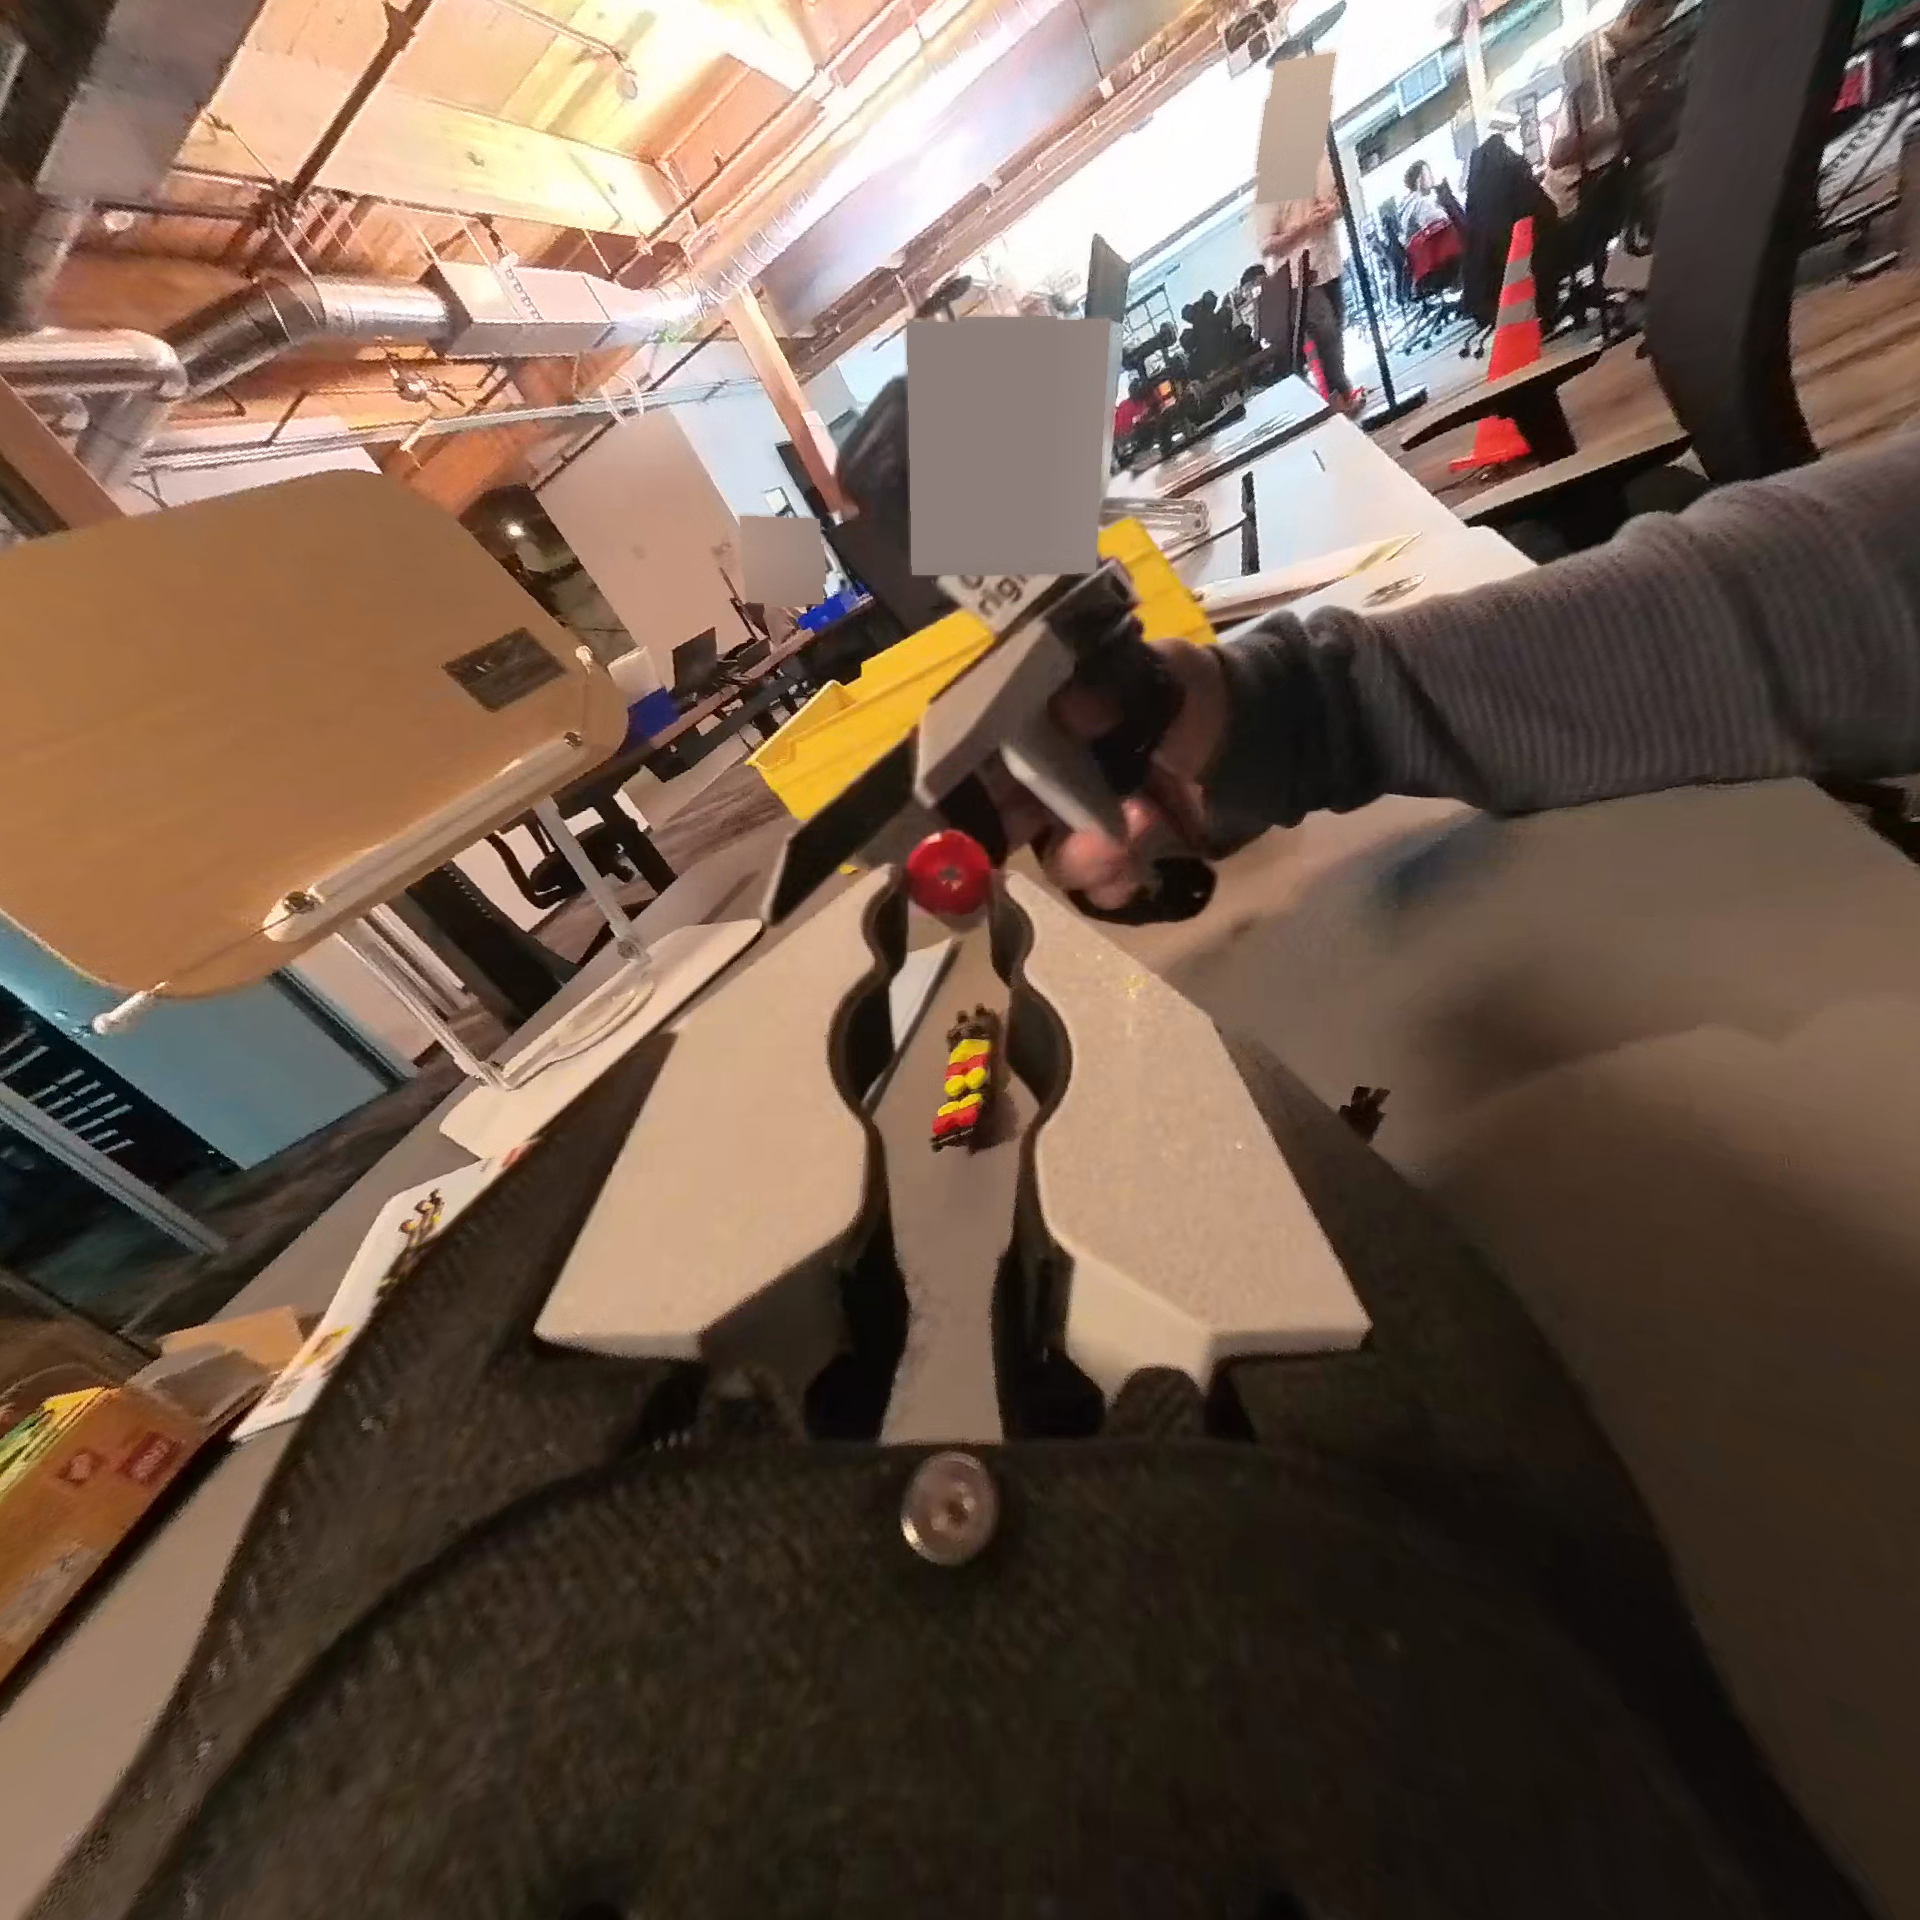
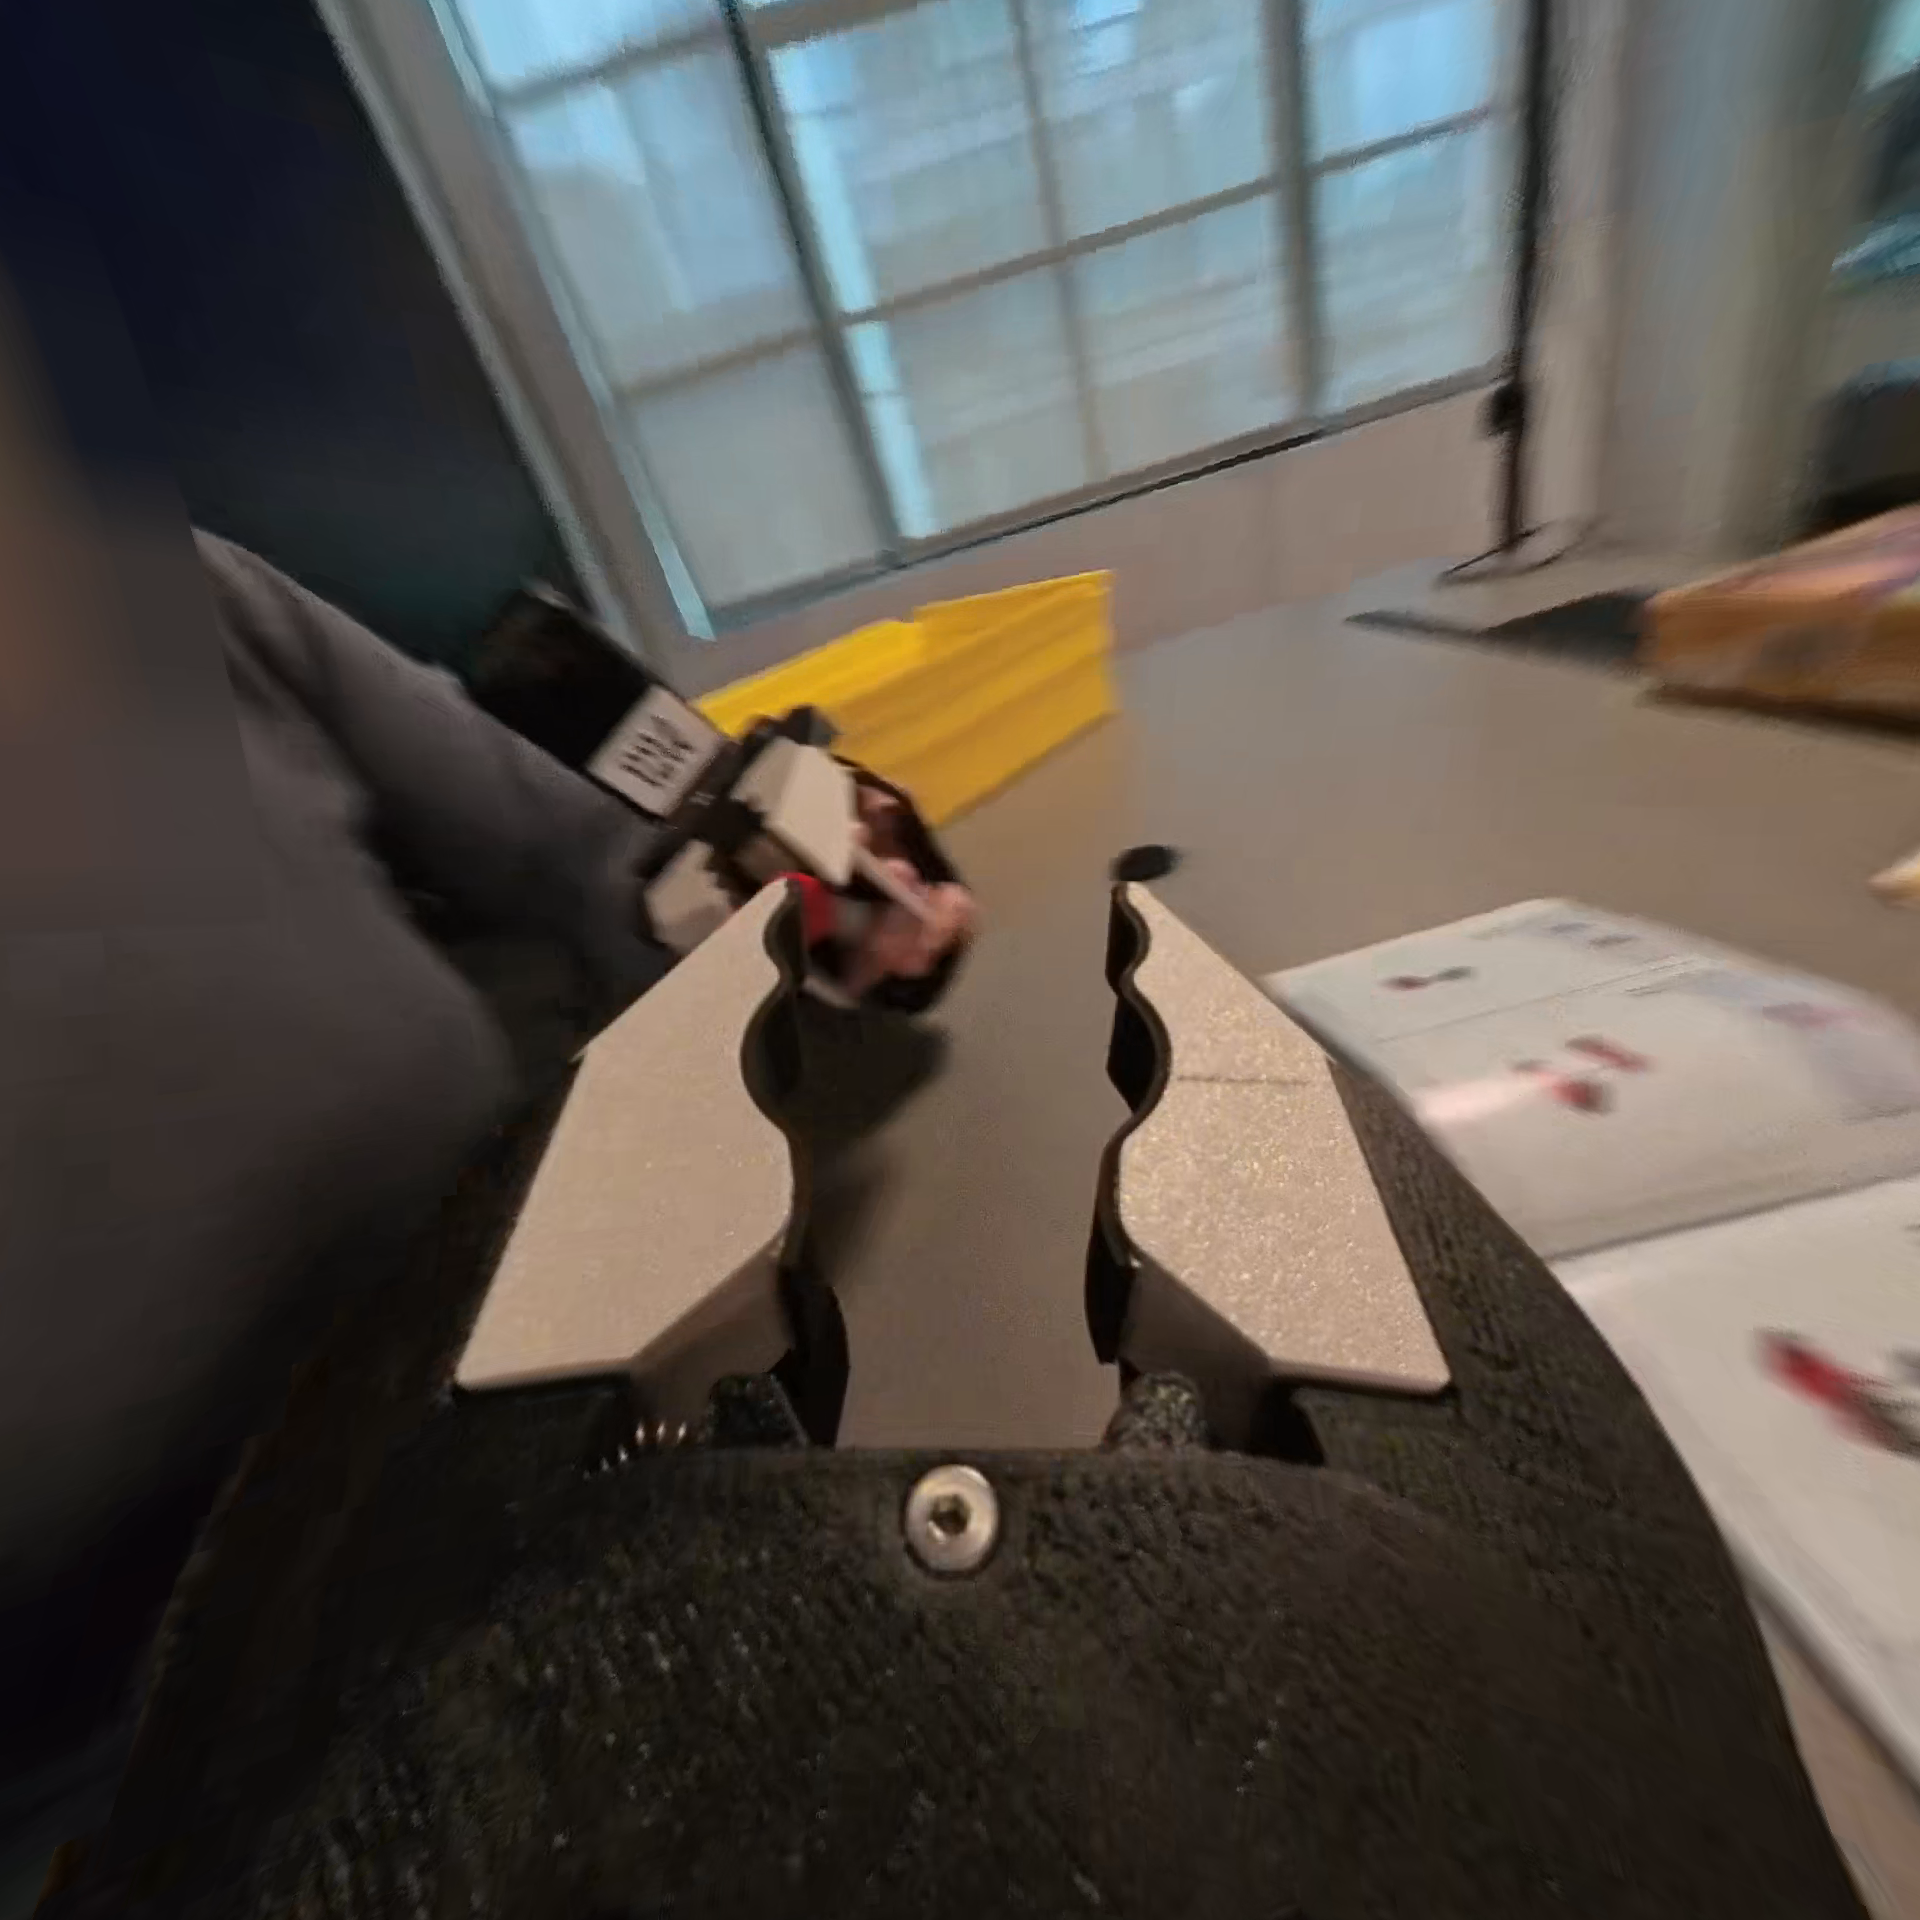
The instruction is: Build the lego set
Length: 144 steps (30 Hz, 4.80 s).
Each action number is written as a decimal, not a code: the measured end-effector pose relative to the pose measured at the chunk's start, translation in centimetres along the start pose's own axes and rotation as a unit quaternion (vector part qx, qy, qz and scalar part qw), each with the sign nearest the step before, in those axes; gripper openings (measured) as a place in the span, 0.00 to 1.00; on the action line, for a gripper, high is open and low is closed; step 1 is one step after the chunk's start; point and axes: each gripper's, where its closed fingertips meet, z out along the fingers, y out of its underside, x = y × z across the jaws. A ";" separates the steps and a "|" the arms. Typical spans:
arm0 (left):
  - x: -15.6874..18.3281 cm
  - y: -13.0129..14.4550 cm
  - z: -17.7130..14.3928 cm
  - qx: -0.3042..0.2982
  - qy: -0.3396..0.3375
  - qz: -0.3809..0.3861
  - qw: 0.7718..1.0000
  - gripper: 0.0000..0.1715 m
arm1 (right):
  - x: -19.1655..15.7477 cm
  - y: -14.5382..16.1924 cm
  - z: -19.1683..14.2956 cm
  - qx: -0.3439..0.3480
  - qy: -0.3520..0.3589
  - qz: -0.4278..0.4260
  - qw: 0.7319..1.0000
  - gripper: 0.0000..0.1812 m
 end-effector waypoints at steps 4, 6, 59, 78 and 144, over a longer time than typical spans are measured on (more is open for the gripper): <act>-0.3 0.1 0.1 -0.001 -0.019 0.027 0.999 0.08 | -1.4 -0.1 0.4 0.018 -0.112 0.173 0.978 0.23; -0.3 0.0 0.1 0.003 -0.032 0.057 0.998 0.08 | -1.5 0.4 0.8 0.013 -0.135 0.224 0.965 0.21; -2.1 1.5 0.1 -0.022 -0.092 0.049 0.994 0.17 | 5.2 2.5 -2.3 -0.154 0.248 -0.284 0.913 0.25; -2.2 1.6 -0.3 -0.022 -0.091 0.052 0.994 0.14 | 11.0 -1.3 -11.5 -0.070 0.496 -0.341 0.795 0.02; -9.1 6.8 -41.6 -0.648 -0.216 -0.226 0.694 0.08 | 10.9 -3.0 -13.5 -0.026 0.529 -0.325 0.783 0.01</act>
